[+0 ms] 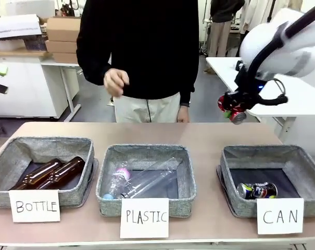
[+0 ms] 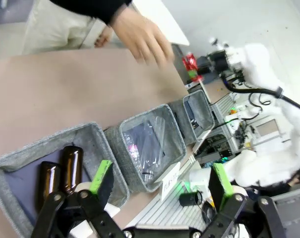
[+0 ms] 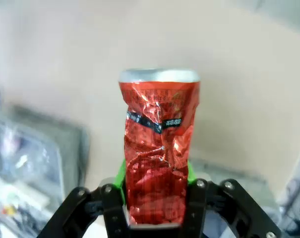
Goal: Sort the can waste into the basket.
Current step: Pick up the can waste from the table and place it in the right Fabric basket.
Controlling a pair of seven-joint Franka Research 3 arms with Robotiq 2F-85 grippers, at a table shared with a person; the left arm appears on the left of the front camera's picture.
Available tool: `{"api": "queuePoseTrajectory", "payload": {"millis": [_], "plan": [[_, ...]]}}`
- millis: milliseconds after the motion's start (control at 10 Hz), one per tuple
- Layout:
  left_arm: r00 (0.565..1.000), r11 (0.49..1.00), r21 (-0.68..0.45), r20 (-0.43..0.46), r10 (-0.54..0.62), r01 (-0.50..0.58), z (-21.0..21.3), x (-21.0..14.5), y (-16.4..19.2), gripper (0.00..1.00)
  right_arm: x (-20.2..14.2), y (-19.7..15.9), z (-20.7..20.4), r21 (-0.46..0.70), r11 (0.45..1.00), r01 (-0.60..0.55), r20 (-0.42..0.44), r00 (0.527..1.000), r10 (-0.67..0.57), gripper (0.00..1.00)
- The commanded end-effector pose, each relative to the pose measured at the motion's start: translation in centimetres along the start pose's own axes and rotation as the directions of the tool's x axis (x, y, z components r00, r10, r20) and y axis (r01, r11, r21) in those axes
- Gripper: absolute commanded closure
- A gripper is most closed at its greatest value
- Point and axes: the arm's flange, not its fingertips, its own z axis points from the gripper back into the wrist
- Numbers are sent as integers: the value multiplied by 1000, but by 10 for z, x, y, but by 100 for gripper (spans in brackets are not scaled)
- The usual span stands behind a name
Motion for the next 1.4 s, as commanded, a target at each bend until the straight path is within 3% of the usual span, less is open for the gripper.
{"api": "queuePoseTrajectory", "payload": {"millis": [0, 300, 800, 900, 1000, 1300], "plan": [[1000, 1000, -3, -7, 4, -4, 2, 0, -2, 0, -69, -29, 11, 101, 989, -104, -176, 977, 120, 100], [1000, 1000, -3, -7, 4, -4, 2, 0, -2, 0, -109, -43, 0, 140, 979, -148, -198, 965, 174, 100], [1000, 1000, -3, -7, 4, -4, 2, 0, -2, 0, -102, -46, -2, 146, 976, -159, -205, 961, 187, 100], [1000, 1000, -3, -7, 4, -4, 2, 0, -2, 0, -103, -47, -3, 164, 972, -171, -210, 956, 203, 9], [1000, 1000, -3, -7, 4, -4, 2, 0, -2, 0, -103, -46, -2, 164, 970, -177, -210, 955, 210, 0], [1000, 1000, -3, -7, 4, -4, 2, 0, -2, 0, -101, -45, -4, 167, 973, -160, -216, 957, 195, 0]]}}
